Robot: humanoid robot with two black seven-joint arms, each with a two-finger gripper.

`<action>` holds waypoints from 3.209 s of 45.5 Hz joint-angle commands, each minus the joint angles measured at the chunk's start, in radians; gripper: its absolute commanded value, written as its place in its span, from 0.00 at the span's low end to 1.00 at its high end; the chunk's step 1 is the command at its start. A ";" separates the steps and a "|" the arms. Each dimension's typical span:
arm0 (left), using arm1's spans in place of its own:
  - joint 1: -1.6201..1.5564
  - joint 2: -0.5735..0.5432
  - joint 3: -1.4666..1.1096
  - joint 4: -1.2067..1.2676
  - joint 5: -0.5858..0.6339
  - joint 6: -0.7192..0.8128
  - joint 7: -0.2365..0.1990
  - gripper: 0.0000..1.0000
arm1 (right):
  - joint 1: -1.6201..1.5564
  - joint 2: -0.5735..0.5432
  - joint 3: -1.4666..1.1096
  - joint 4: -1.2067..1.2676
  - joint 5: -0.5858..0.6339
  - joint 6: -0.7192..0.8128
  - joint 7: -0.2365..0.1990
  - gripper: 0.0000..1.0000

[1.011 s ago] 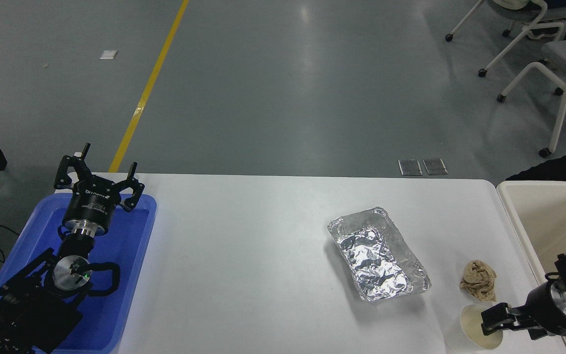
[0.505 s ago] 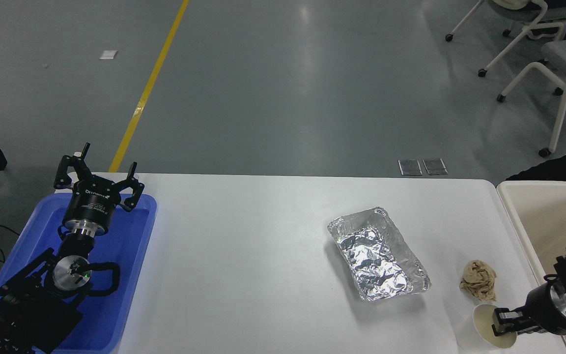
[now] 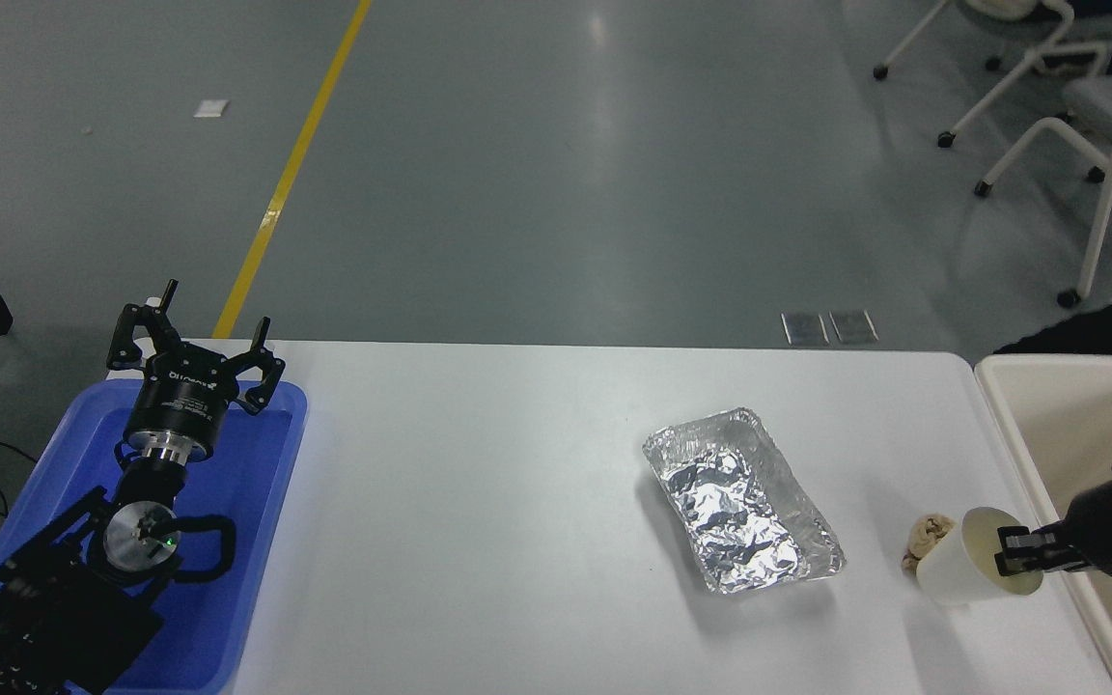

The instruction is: Pick up paper cup place in dustbin

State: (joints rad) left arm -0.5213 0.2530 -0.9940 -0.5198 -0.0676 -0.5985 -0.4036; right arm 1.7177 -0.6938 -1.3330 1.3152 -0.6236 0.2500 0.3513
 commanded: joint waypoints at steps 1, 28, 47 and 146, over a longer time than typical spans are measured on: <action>0.000 0.000 0.000 0.000 0.000 0.000 0.000 1.00 | 0.285 -0.044 -0.028 0.022 0.008 0.159 0.011 0.00; 0.000 0.000 0.000 0.000 0.000 0.000 0.000 1.00 | 0.674 -0.069 -0.052 0.013 0.007 0.457 0.011 0.00; 0.000 0.000 0.000 0.000 0.000 0.000 0.000 1.00 | 0.691 -0.072 -0.052 0.010 -0.001 0.476 0.009 0.00; 0.000 0.000 -0.002 0.000 0.000 0.000 0.000 1.00 | -1.070 0.123 0.546 -1.128 0.662 -0.325 -0.313 0.00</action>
State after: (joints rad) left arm -0.5209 0.2531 -0.9942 -0.5201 -0.0675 -0.5982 -0.4037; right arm 0.6660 -0.5822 -0.8010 0.1986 0.0387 -0.0642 0.0459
